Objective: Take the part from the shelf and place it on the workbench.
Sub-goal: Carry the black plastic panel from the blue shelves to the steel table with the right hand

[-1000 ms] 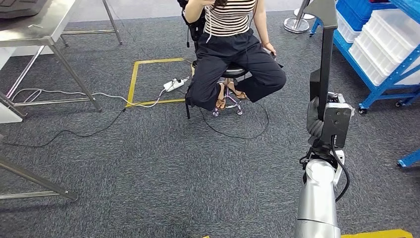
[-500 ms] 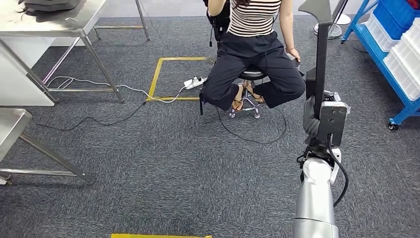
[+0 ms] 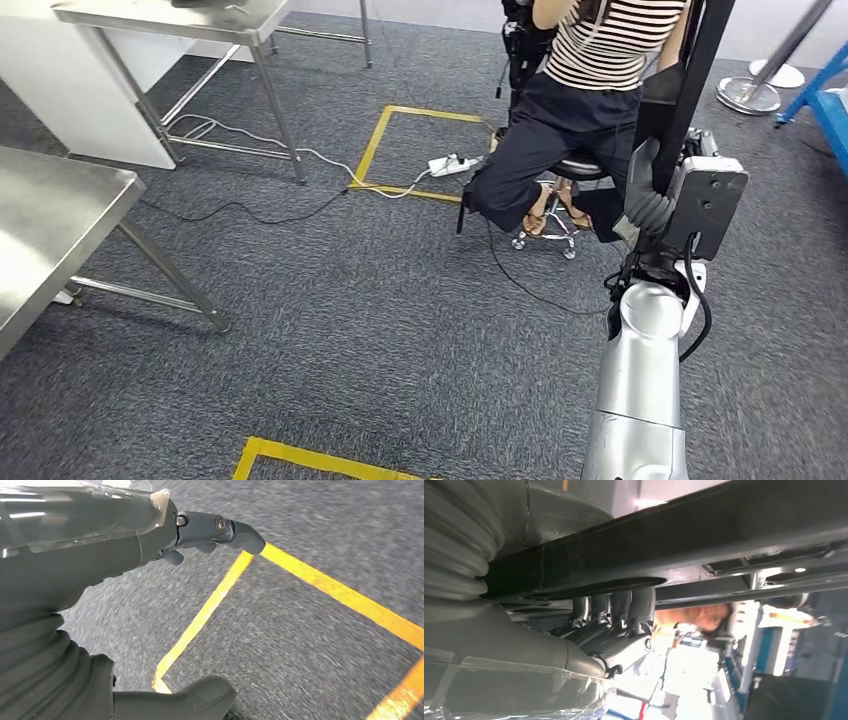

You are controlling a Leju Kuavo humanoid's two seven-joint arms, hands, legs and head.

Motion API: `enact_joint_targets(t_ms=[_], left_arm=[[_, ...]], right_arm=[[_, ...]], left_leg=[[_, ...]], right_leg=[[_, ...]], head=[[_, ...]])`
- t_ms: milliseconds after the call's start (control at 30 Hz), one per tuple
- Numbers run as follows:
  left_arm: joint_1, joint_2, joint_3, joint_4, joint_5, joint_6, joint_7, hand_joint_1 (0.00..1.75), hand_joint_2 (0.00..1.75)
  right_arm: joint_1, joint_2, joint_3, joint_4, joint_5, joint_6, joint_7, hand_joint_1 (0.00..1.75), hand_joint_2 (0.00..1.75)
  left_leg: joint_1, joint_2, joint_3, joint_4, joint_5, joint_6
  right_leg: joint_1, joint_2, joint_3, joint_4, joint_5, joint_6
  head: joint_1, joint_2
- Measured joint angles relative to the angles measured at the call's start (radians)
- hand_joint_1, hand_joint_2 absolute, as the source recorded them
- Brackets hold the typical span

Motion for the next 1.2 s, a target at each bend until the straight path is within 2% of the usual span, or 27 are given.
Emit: enact_joint_targets(t_ms=[33, 100, 167, 233, 267, 333, 367, 400, 433, 467, 500, 533, 567, 633, 667, 700, 767, 800, 833, 900, 967, 1000, 1033, 1067, 1100, 1167, 1200], left_arm=[[0.001, 0.0, 0.0, 0.0, 0.0, -0.001, 0.0, 0.0, 1.75], [0.001, 0.0, 0.0, 0.0, 0.0, -0.001, 0.0, 0.0, 1.75], [0.001, 0.001, 0.0, 0.0, 0.0, 0.001, 0.001, 0.0, 1.75], [0.004, 0.001, 0.0, 0.0, 0.002, 0.003, 0.002, 0.0, 1.75], [0.005, 0.0, 0.001, 0.0, 0.003, 0.004, 0.003, 0.0, 1.75], [0.006, -0.001, 0.003, 0.001, 0.004, 0.005, 0.005, 0.0, 1.75], [0.005, -0.001, 0.005, 0.001, 0.004, 0.005, 0.007, 0.0, 1.75], [0.003, -0.001, 0.006, 0.001, 0.003, 0.006, 0.01, 0.0, 1.75], [0.002, -0.001, 0.008, 0.001, 0.0, 0.006, 0.014, 0.0, 1.75], [0.003, -0.002, 0.008, 0.001, -0.006, 0.007, 0.021, 0.0, 1.75], [0.004, -0.002, 0.008, 0.001, -0.013, 0.01, 0.029, 0.0, 1.75], [0.005, -0.002, 0.008, 0.001, -0.02, 0.014, 0.04, 0.0, 1.75], [0.006, 0.0, 0.008, 0.001, -0.026, 0.019, 0.051, 0.0, 1.75], [0.004, 0.004, 0.008, 0.001, -0.028, 0.033, 0.072, 0.0, 1.75], [0.002, 0.006, 0.008, 0.001, -0.028, 0.039, 0.081, 0.0, 1.75], [0.001, 0.008, 0.008, 0.001, -0.028, 0.043, 0.087, 0.0, 1.75], [0.001, 0.01, 0.009, 0.001, -0.028, 0.049, 0.094, 0.0, 1.75], [0.001, 0.01, 0.01, 0.001, -0.028, 0.052, 0.097, 0.0, 1.75], [0.0, 0.01, 0.01, 0.001, -0.028, 0.058, 0.102, 0.0, 1.75], [-0.003, 0.008, 0.012, 0.001, -0.023, 0.083, 0.121, 0.0, 1.75], [-0.006, 0.005, 0.018, 0.001, -0.01, 0.118, 0.144, 0.0, 1.75], [-0.006, 0.003, 0.022, 0.001, -0.001, 0.136, 0.154, 0.0, 1.75], [-0.006, 0.0, 0.029, 0.001, 0.009, 0.156, 0.163, 0.0, 1.75], [-0.008, -0.005, 0.036, 0.001, 0.019, 0.182, 0.174, 0.0, 1.75], [-0.011, -0.01, 0.045, 0.001, 0.028, 0.214, 0.186, 0.0, 1.75], [-0.016, -0.028, 0.069, -0.004, 0.02, 0.283, 0.221, 0.0, 1.75], [-0.015, -0.039, 0.086, -0.01, 0.004, 0.309, 0.238, 0.0, 1.75]], right_arm=[[-0.006, 0.0, 0.005, -0.007, -0.001, 0.0, 0.002, 1.75, 1.75], [-0.019, 0.0, 0.014, -0.018, -0.001, 0.0, 0.004, 1.75, 1.75], [-0.029, 0.004, 0.023, -0.025, -0.002, 0.001, 0.006, 1.75, 1.75], [-0.035, 0.01, 0.035, -0.033, -0.003, 0.006, 0.011, 1.75, 1.75], [-0.042, 0.014, 0.042, -0.037, -0.003, 0.009, 0.013, 1.75, 1.75], [-0.063, 0.025, 0.06, -0.044, -0.006, 0.014, 0.016, 1.75, 1.75], [-0.074, 0.028, 0.069, -0.047, -0.01, 0.015, 0.017, 1.75, 1.75], [-0.081, 0.03, 0.076, -0.049, -0.015, 0.015, 0.017, 1.75, 1.75], [-0.084, 0.031, 0.082, -0.051, -0.02, 0.015, 0.019, 1.75, 1.75], [-0.085, 0.032, 0.086, -0.052, -0.025, 0.015, 0.02, 1.75, 1.75], [-0.084, 0.035, 0.09, -0.053, -0.028, 0.015, 0.022, 1.75, 1.75], [-0.084, 0.039, 0.094, -0.054, -0.03, 0.015, 0.023, 1.75, 1.75], [-0.086, 0.044, 0.1, -0.055, -0.032, 0.016, 0.025, 1.75, 1.75], [-0.096, 0.058, 0.114, -0.054, -0.034, 0.017, 0.029, 1.75, 1.75], [-0.104, 0.066, 0.122, -0.051, -0.035, 0.017, 0.032, 1.75, 1.75], [-0.112, 0.074, 0.131, -0.045, -0.037, 0.016, 0.034, 1.75, 1.75], [-0.129, 0.091, 0.146, -0.032, -0.038, 0.013, 0.036, 1.75, 1.75], [-0.138, 0.096, 0.152, -0.025, -0.039, 0.011, 0.036, 1.75, 1.75], [-0.149, 0.099, 0.158, -0.016, -0.045, 0.01, 0.037, 1.75, 1.75], [-0.178, 0.099, 0.177, 0.021, -0.089, -0.005, 0.043, 1.75, 1.75], [-0.212, 0.1, 0.218, 0.079, -0.175, -0.047, 0.054, 1.75, 1.75], [-0.23, 0.101, 0.247, 0.108, -0.223, -0.069, 0.061, 1.75, 1.75], [-0.248, 0.101, 0.281, 0.134, -0.269, -0.087, 0.066, 1.75, 1.75], [-0.266, 0.102, 0.321, 0.158, -0.32, -0.103, 0.07, 1.75, 1.75], [-0.286, 0.101, 0.366, 0.179, -0.378, -0.116, 0.073, 1.75, 1.75], [-0.326, 0.101, 0.477, 0.217, -0.528, -0.149, 0.072, 1.75, 1.75], [-0.343, 0.101, 0.535, 0.232, -0.598, -0.166, 0.069, 1.75, 1.75]], left_leg=[[0.002, -0.014, 0.001, 0.001, 0.0, -0.002], [0.004, -0.039, -0.001, 0.007, -0.003, -0.012], [0.006, -0.061, -0.01, 0.012, -0.002, -0.026], [0.01, -0.078, -0.019, 0.011, 0.003, -0.039], [0.011, -0.068, -0.024, 0.014, 0.002, -0.044], [0.009, -0.015, -0.05, 0.065, -0.029, -0.051], [0.008, 0.019, -0.076, 0.12, -0.057, -0.053], [0.009, 0.039, -0.108, 0.186, -0.088, -0.055], [0.01, 0.048, -0.139, 0.247, -0.111, -0.056], [0.01, 0.051, -0.158, 0.283, -0.12, -0.055], [0.01, 0.053, -0.158, 0.283, -0.111, -0.053], [0.008, 0.057, -0.137, 0.245, -0.087, -0.049], [0.005, 0.071, -0.1, 0.18, -0.056, -0.042], [-0.011, 0.117, -0.033, 0.059, -0.019, -0.027], [-0.018, 0.131, -0.018, 0.029, -0.013, -0.021], [-0.023, 0.134, -0.015, 0.02, -0.015, -0.016], [-0.022, 0.11, -0.012, 0.009, -0.008, -0.008], [-0.018, 0.098, -0.007, 0.002, -0.002, -0.003], [-0.013, 0.087, -0.002, -0.006, 0.003, 0.001], [-0.007, 0.062, 0.0, -0.011, 0.009, 0.006], [-0.004, 0.036, -0.001, -0.011, 0.01, 0.005], [-0.003, 0.022, -0.001, -0.01, 0.01, 0.004], [0.0, 0.008, -0.001, -0.008, 0.01, 0.001], [0.003, -0.006, -0.001, -0.005, 0.009, -0.002], [0.005, -0.019, -0.004, 0.0, 0.007, -0.008], [0.008, -0.04, -0.016, 0.011, 0.005, -0.023], [0.009, -0.05, -0.022, 0.013, 0.006, -0.03]], right_leg=[[-0.004, 0.005, 0.025, -0.059, 0.03, 0.011], [-0.017, 0.044, 0.087, -0.201, 0.088, 0.029], [-0.023, 0.072, 0.117, -0.269, 0.112, 0.026], [-0.02, 0.058, 0.118, -0.273, 0.116, 0.009], [-0.019, 0.048, 0.118, -0.275, 0.118, 0.002], [-0.02, 0.027, 0.119, -0.279, 0.122, -0.013], [-0.016, 0.016, 0.12, -0.279, 0.122, -0.018], [-0.013, 0.005, 0.12, -0.279, 0.121, -0.023], [-0.009, -0.008, 0.12, -0.279, 0.119, -0.026], [-0.005, -0.022, 0.12, -0.279, 0.118, -0.028], [-0.002, -0.035, 0.12, -0.279, 0.117, -0.03], [0.001, -0.047, 0.121, -0.279, 0.116, -0.031], [0.003, -0.058, 0.123, -0.279, 0.115, -0.033], [0.009, -0.076, 0.125, -0.278, 0.111, -0.032], [0.011, -0.084, 0.125, -0.278, 0.11, -0.031], [0.012, -0.094, 0.126, -0.279, 0.108, -0.029], [0.014, -0.103, 0.127, -0.278, 0.104, -0.023], [0.013, -0.088, 0.123, -0.266, 0.096, -0.02], [0.012, -0.064, 0.109, -0.234, 0.08, -0.02], [0.005, -0.014, 0.053, -0.115, 0.03, -0.022], [0.0, -0.003, -0.004, -0.006, -0.003, -0.017], [-0.003, -0.002, -0.01, 0.002, 0.001, -0.009], [-0.007, 0.0, 0.003, -0.032, 0.021, 0.002], [-0.013, 0.008, 0.032, -0.097, 0.053, 0.014], [-0.02, 0.029, 0.064, -0.168, 0.081, 0.025], [-0.027, 0.061, 0.106, -0.259, 0.113, 0.028], [-0.026, 0.067, 0.111, -0.27, 0.113, 0.022]], head=[[0.0, 0.0], [0.001, 0.0], [0.001, 0.0], [0.0, 0.0], [0.0, 0.0], [-0.006, 0.0], [-0.01, 0.0], [-0.014, 0.0], [-0.014, 0.0], [-0.014, 0.0], [-0.014, 0.0], [-0.014, 0.0], [-0.014, 0.0], [-0.013, 0.0], [-0.014, 0.0], [-0.013, 0.0], [-0.014, 0.0], [-0.014, 0.0], [-0.013, 0.0], [-0.01, 0.0], [-0.008, 0.0], [-0.008, 0.0], [-0.008, 0.0], [-0.008, 0.0], [-0.007, 0.0], [-0.005, 0.0], [-0.004, 0.0]])
